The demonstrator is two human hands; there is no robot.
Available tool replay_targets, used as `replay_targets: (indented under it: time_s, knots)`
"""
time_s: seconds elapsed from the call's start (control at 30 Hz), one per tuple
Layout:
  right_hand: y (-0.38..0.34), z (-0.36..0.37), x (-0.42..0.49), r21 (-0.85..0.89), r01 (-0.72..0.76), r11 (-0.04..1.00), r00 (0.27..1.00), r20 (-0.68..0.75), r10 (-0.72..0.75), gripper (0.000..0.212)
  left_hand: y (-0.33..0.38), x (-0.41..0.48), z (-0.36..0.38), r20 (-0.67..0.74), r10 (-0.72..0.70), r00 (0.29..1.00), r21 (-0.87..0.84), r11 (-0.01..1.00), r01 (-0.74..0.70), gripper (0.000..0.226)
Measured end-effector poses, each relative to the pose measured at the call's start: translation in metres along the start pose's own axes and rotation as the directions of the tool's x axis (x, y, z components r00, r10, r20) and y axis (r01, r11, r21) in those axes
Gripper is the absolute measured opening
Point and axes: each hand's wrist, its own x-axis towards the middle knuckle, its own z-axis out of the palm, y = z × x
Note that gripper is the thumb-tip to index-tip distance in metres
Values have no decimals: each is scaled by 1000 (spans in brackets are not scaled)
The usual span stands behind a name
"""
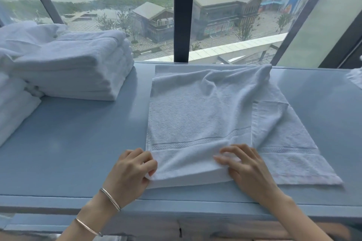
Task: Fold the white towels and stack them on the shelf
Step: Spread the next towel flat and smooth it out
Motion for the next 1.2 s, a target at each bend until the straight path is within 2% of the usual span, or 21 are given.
replay_targets:
  time_s: [0.13, 0.23, 0.3, 0.37, 0.43, 0.47, 0.53, 0.57, 0.63, 0.73, 0.77, 0.83, 0.87, 0.9, 0.93, 1.0, 1.07, 1.13, 1.2]
  knots:
    - [8, -17, -1, -35, -216, 976, 973, 69, 218, 66, -8, -3, -1, 75, -1, 997, 43, 999, -3, 42]
    - [21, -32, -11, 124, -448, 885, 888, 173, 425, 81, -9, 3, -13, 186, -60, 981, 121, 992, 38, 56]
    - [34, -38, -21, 191, -578, 793, 814, 199, 545, 82, -5, 15, -20, 142, -88, 986, 161, 985, 64, 58]
    - [46, -39, -28, 134, -681, 720, 729, 227, 646, 80, 5, 38, -15, 22, -84, 996, 91, 992, 82, 49]
    - [52, -37, -31, -49, -698, 715, 676, 285, 679, 80, 24, 69, -4, 5, -77, 997, -4, 997, 77, 24]
    - [52, -35, -33, -153, -670, 726, 667, 303, 680, 81, 31, 86, 4, 81, -100, 992, 6, 995, 100, 32]
    - [53, -32, -36, -272, -633, 724, 658, 304, 689, 81, 38, 113, 25, 300, -183, 936, 77, 983, 168, 79]
    - [54, -33, -38, -303, -634, 712, 645, 301, 702, 82, 36, 120, 36, 382, -249, 890, 107, 968, 226, 90]
    - [56, -37, -44, -379, -624, 683, 606, 317, 730, 85, 30, 126, 54, 459, -312, 832, 126, 950, 286, 98]
    - [60, -47, -54, -431, -610, 665, 566, 350, 746, 107, 21, 124, 59, 487, -293, 823, 156, 956, 249, 108]
    - [60, -50, -53, -406, -617, 675, 590, 328, 737, 101, 20, 122, 59, 483, -295, 824, 168, 955, 244, 108]
    - [64, -55, -45, -306, -621, 722, 722, 137, 679, 59, 21, 118, 57, 487, -297, 821, 186, 954, 235, 106]
    - [68, -55, -40, -260, -598, 758, 783, 15, 622, 51, 22, 117, 57, 486, -302, 820, 187, 953, 240, 106]
    - [74, -54, -33, -251, -559, 790, 824, -66, 563, 57, 22, 116, 57, 477, -307, 823, 187, 951, 246, 106]
    - [80, -52, -25, -252, -492, 833, 868, -69, 492, 61, 22, 117, 57, 471, -310, 826, 187, 950, 250, 106]
    - [93, -47, -7, -244, -233, 941, 964, 67, 256, 54, 23, 117, 57, 467, -316, 826, 192, 948, 254, 105]
    - [107, -44, 7, -191, -8, 982, 975, 219, 50, 39, 23, 117, 57, 464, -323, 825, 195, 946, 260, 102]
    - [114, -54, 16, -197, 66, 978, 962, 274, -10, 36, 23, 117, 57, 464, -326, 824, 198, 945, 262, 92]
    - [115, -74, 15, -264, 98, 959, 970, 242, -33, 32, 24, 118, 57, 458, -339, 822, 192, 940, 281, 84]
